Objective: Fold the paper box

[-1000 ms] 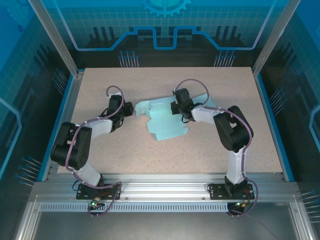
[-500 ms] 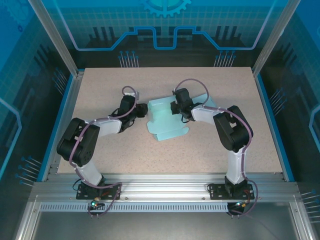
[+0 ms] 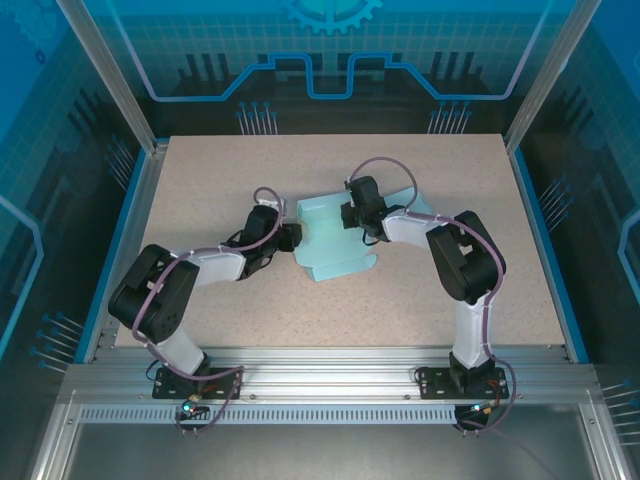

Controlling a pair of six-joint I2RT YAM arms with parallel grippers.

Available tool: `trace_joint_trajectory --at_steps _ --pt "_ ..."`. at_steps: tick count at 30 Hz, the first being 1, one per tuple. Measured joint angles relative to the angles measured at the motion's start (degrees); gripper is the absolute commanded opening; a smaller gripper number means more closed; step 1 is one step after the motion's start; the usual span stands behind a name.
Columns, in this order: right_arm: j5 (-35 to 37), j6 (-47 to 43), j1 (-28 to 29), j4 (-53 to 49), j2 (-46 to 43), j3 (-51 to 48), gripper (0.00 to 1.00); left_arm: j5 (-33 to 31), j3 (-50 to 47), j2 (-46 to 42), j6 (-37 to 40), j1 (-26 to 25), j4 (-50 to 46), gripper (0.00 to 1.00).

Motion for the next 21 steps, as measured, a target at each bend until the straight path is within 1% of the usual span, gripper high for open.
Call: trace_joint_trajectory --at_steps 4,9,13,17,21 --pt "0.0 0.0 0.0 0.0 0.0 0.0 0.00 0.0 -0.3 0.0 0.9 -0.3 0.1 0.46" --pt "0.0 0.0 0.0 0.0 0.0 0.0 0.00 0.0 0.2 1.7 2.3 -0.3 2.9 0.46" --pt "0.0 0.0 0.0 0.0 0.0 0.0 0.00 0.0 2.7 4.7 4.0 -0.4 4.8 0.47" --pt "0.0 0.0 0.0 0.0 0.0 0.0 0.00 -0.3 6.0 7.3 5.2 -0.7 4.5 0.47" --pt "-0.3 0.0 0.0 0.1 0.0 0.0 0.00 -3.3 8.3 7.7 5.2 -1.4 3.9 0.45"
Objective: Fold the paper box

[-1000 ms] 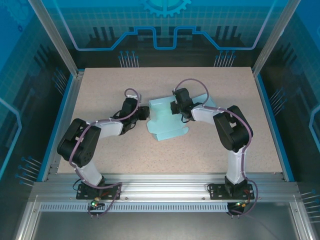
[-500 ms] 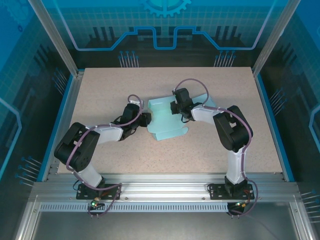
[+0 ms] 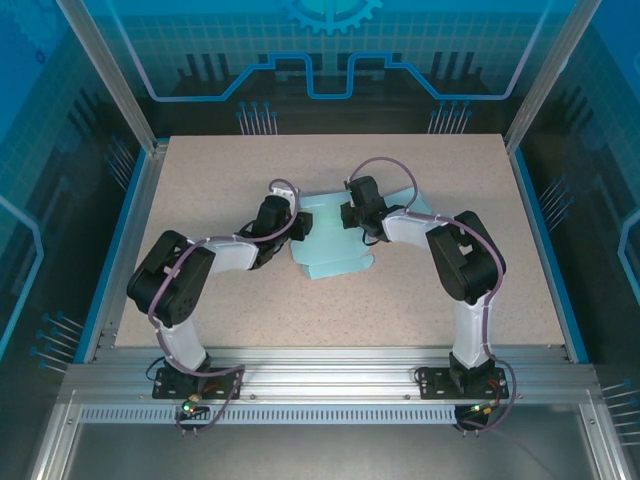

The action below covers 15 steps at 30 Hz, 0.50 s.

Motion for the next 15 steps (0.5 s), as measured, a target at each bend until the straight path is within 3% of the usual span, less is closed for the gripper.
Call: trace_joint_trajectory --at_steps 7,11,15 --pt "-0.7 0.0 0.6 0.2 0.0 0.0 0.00 -11.7 3.9 1.2 -1.9 -2.5 -5.3 0.28" --pt "-0.7 0.0 0.7 0.2 0.0 0.0 0.00 -18.0 5.8 2.0 -2.0 -4.6 -8.6 0.26" --pt "-0.7 0.0 1.0 0.2 0.1 0.0 0.00 -22.2 6.4 2.1 -2.4 -6.1 -10.7 0.12"
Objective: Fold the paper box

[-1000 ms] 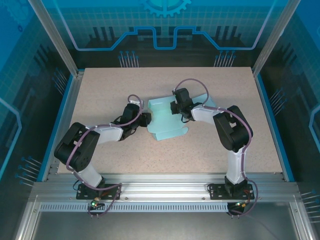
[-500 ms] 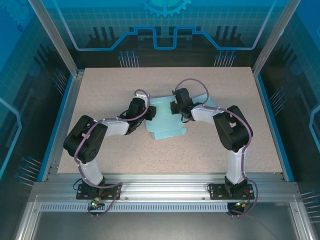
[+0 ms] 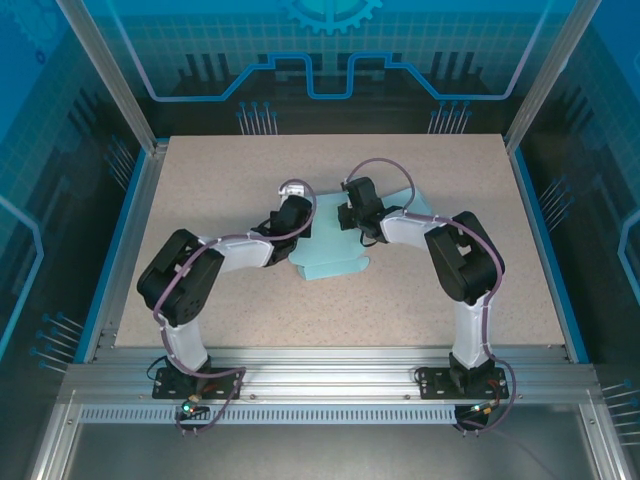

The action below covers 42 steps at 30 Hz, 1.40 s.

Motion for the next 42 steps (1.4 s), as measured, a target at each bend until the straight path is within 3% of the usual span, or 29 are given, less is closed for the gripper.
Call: trace_joint_trajectory --at_steps 5,9,21,29,37,42 --pt "1.0 0.0 0.9 -0.6 0.4 0.8 0.04 -1.8 -1.4 -0.2 -1.0 -0.4 -0.1 0.00" --pt "1.5 0.0 1.5 -0.5 0.6 1.0 0.12 -1.5 -3.1 -2.2 -1.0 -0.4 -0.4 0.00" --pt "2.7 1.5 2.6 -1.2 1.0 0.1 0.20 4.3 -3.5 -5.6 -2.5 0.9 -7.1 0.00" --pt "4.9 2.1 3.6 -0.8 0.7 -1.6 0.06 7.9 -1.1 -5.7 -3.1 2.0 -11.7 0.00" --pt "13.6 8.7 6.5 -6.7 0.0 -1.1 0.05 9.1 -0.5 -5.7 -6.8 1.6 -13.9 0.00" --pt "15.4 13.9 7.6 -10.3 -0.8 -1.0 0.04 4.9 -0.5 -5.7 -9.8 -0.3 -14.3 0.00"
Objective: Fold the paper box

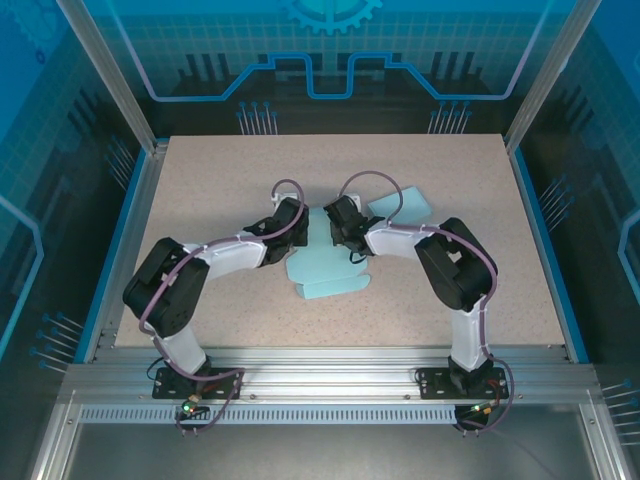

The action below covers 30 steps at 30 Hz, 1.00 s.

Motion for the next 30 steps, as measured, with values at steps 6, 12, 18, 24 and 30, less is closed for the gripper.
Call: trace_joint_trajectory --at_steps 6,12,18,24,30 --pt "1.2 3.3 1.9 -2.8 -0.5 0.2 0.04 -8.6 1.5 2.3 -4.2 -2.6 -2.2 0.02" --pt "1.3 5.4 2.0 -3.2 -0.6 0.3 0.04 -10.0 5.8 4.6 -6.9 -2.6 -6.1 0.02" --pt "0.8 5.6 2.0 -3.1 -0.6 0.3 0.04 -10.0 6.2 4.6 -7.8 -2.6 -6.8 0.10" --pt "2.1 6.5 2.3 -6.4 -0.6 1.4 0.04 -9.0 0.9 3.5 -8.2 -2.2 0.4 0.34" --pt "2.6 7.3 2.3 -9.2 -0.5 2.3 0.04 -6.9 -2.7 1.6 -8.9 -2.4 4.4 0.35"
